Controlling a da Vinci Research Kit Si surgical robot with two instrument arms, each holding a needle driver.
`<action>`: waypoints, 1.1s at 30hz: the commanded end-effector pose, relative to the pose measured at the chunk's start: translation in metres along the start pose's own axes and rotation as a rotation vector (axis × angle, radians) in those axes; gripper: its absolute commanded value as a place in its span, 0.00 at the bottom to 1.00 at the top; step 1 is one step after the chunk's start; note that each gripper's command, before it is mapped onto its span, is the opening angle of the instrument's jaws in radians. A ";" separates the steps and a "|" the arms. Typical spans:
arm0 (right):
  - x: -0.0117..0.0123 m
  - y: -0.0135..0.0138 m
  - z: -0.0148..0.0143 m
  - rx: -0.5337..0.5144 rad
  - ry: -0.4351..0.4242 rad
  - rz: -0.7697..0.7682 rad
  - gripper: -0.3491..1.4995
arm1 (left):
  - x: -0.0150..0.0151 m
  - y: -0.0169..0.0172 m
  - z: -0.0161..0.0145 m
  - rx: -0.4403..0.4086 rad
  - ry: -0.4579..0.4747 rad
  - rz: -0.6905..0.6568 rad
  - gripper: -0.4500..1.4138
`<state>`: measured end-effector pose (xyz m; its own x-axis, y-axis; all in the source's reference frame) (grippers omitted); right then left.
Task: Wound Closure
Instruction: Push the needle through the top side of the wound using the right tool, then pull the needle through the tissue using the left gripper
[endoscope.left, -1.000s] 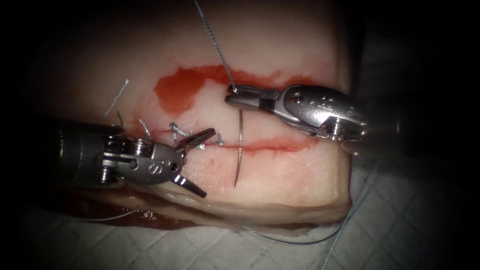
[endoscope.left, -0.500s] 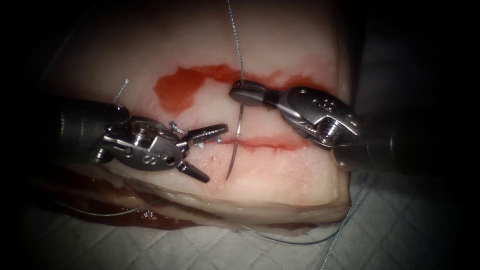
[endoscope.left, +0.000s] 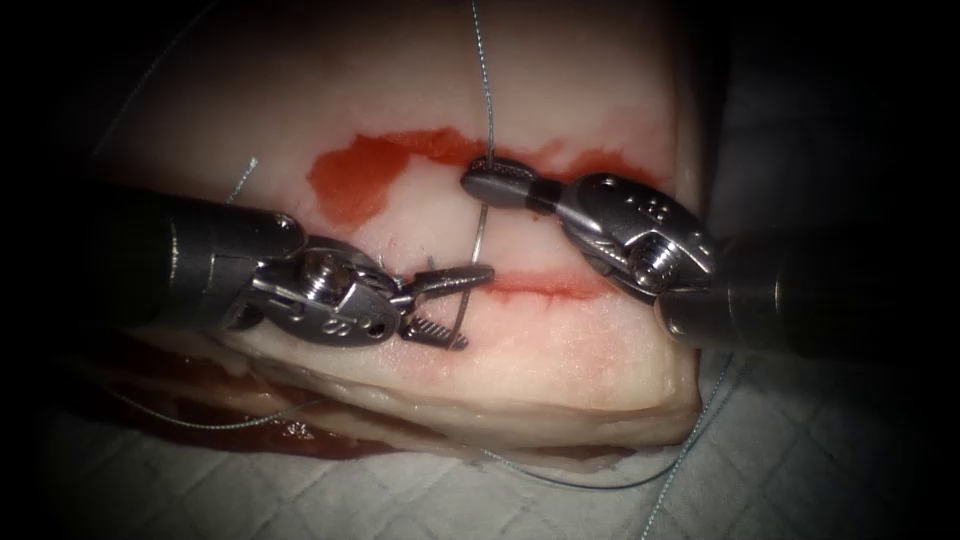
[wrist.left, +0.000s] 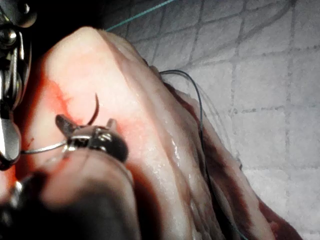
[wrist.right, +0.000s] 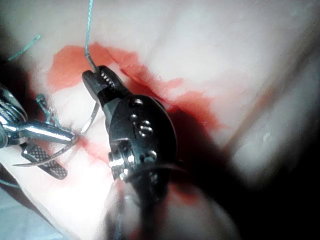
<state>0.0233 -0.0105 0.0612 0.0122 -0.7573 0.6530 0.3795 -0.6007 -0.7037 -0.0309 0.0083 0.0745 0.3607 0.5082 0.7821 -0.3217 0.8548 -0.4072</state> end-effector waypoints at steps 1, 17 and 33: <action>0.0000 -0.0001 0.0011 -0.002 -0.004 0.001 0.00 | 0.0003 0.0001 0.0008 0.002 -0.002 0.002 0.32; 0.0003 0.0008 0.0017 0.128 -0.051 -0.064 0.91 | -0.0003 0.0002 0.0008 0.005 -0.161 -0.362 0.00; -0.0010 0.0017 0.0004 0.271 -0.062 -0.321 0.99 | -0.0012 -0.0001 0.0000 0.015 -0.403 -1.121 0.00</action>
<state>0.0235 -0.0112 0.0591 -0.0989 -0.5205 0.8481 0.6054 -0.7079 -0.3638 -0.0306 0.0077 0.0730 0.1202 -0.6865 0.7171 -0.0054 0.7219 0.6920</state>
